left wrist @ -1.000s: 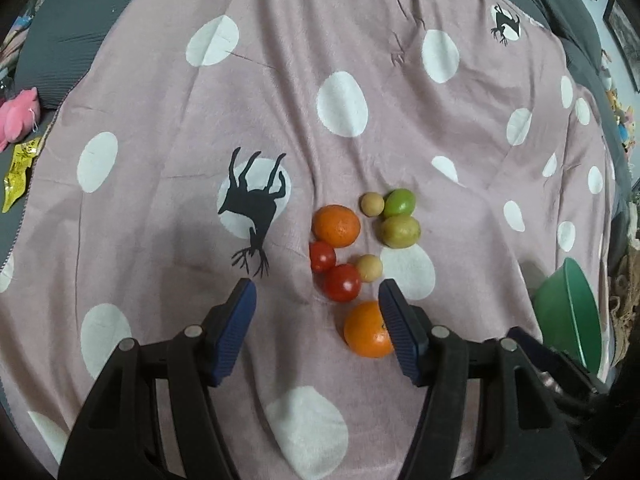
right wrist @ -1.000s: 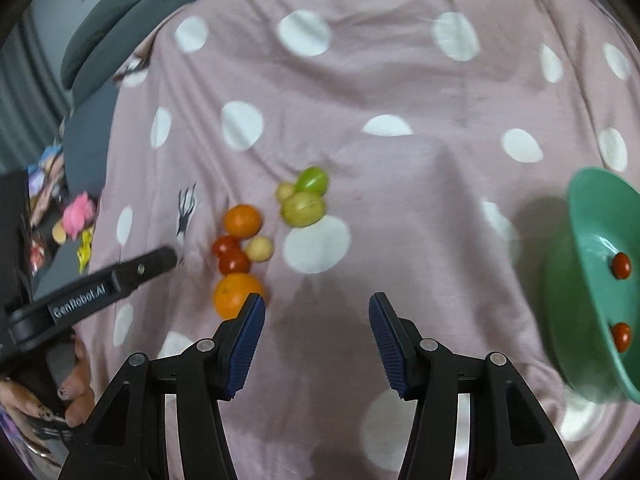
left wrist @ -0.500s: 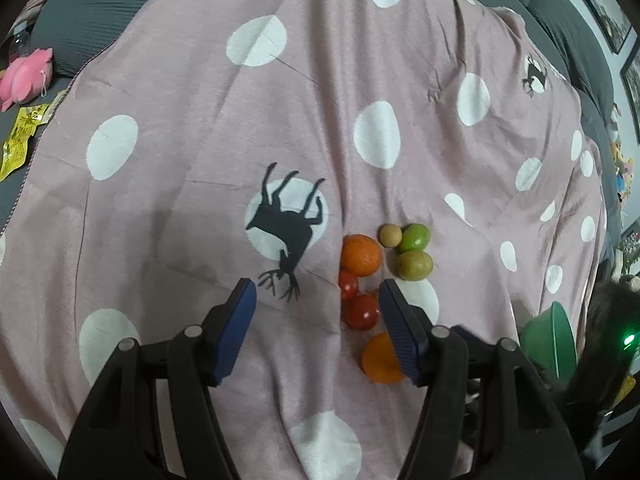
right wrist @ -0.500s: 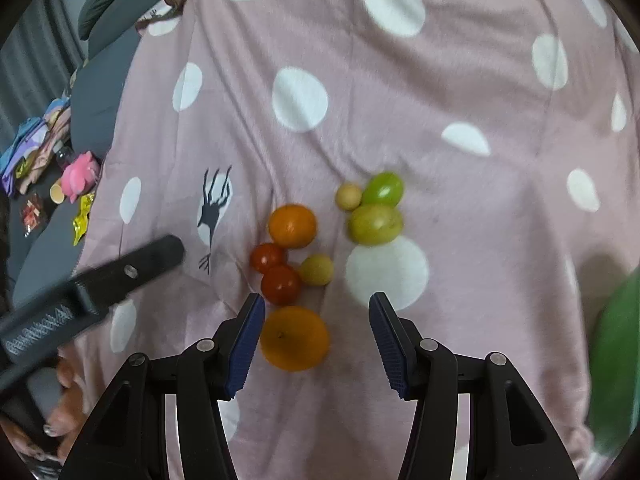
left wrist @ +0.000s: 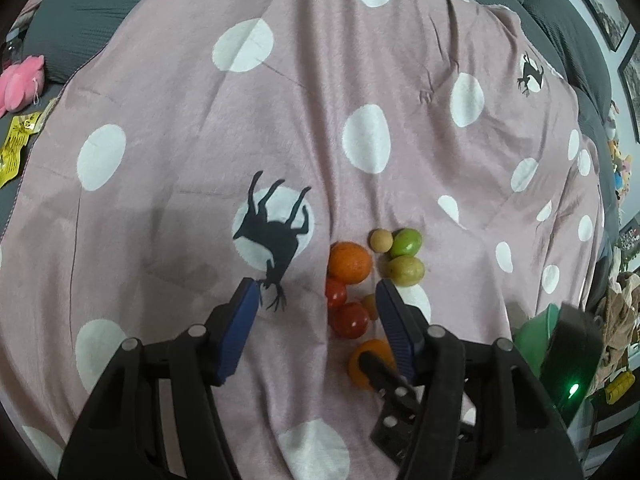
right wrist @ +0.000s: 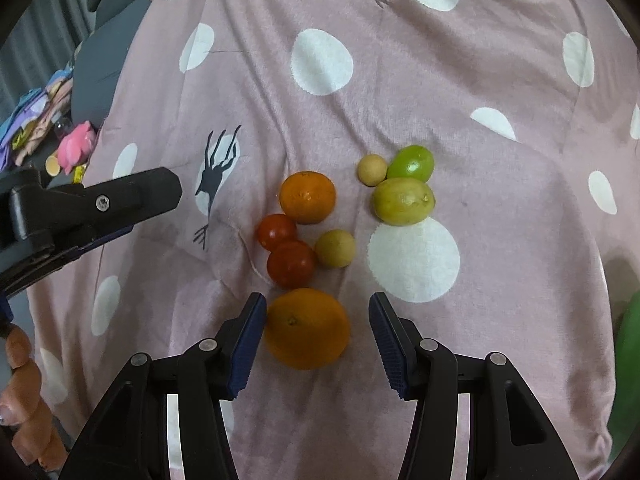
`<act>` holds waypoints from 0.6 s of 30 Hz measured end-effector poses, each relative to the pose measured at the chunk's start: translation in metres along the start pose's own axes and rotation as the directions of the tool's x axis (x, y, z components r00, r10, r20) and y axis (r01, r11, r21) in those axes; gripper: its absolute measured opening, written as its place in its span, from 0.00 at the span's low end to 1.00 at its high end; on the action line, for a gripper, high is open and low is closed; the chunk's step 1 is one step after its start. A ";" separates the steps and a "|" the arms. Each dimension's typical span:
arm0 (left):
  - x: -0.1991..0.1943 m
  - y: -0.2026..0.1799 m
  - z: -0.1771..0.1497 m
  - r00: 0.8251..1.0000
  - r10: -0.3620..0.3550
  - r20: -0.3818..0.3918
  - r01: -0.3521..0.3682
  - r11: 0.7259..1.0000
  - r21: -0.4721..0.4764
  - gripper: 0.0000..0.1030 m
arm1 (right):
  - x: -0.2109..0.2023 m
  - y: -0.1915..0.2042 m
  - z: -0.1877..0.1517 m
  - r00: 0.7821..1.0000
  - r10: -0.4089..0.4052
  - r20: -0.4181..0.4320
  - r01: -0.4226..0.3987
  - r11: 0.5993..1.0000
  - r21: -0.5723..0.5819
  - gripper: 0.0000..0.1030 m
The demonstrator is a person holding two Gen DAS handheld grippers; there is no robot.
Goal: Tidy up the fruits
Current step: 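Grasp the large orange with the left gripper while the right gripper grasps the mandarin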
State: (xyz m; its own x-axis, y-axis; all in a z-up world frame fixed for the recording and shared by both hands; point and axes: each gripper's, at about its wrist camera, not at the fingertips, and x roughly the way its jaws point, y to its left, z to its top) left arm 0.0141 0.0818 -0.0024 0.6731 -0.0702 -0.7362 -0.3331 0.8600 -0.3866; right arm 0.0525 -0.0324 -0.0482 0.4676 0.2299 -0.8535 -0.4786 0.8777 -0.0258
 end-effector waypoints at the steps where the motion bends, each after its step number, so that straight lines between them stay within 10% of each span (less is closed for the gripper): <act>1: 0.000 -0.002 0.003 1.000 0.000 0.000 0.000 1.000 0.001 0.55 | 0.001 0.000 0.000 1.000 0.010 -0.006 -0.010 1.000 0.003 0.53; 18: 0.063 -0.036 0.037 0.993 0.031 -0.117 -0.017 0.993 0.113 0.35 | -0.012 -0.039 0.004 0.999 0.039 0.023 -0.042 0.988 0.150 0.31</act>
State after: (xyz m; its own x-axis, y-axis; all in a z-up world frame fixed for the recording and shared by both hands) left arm 0.0929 0.0655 -0.0141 0.5805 -0.1026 -0.8078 -0.2682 0.9126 -0.3087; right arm 0.0687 -0.0678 -0.0344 0.4654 0.2734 -0.8418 -0.3811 0.9203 0.0882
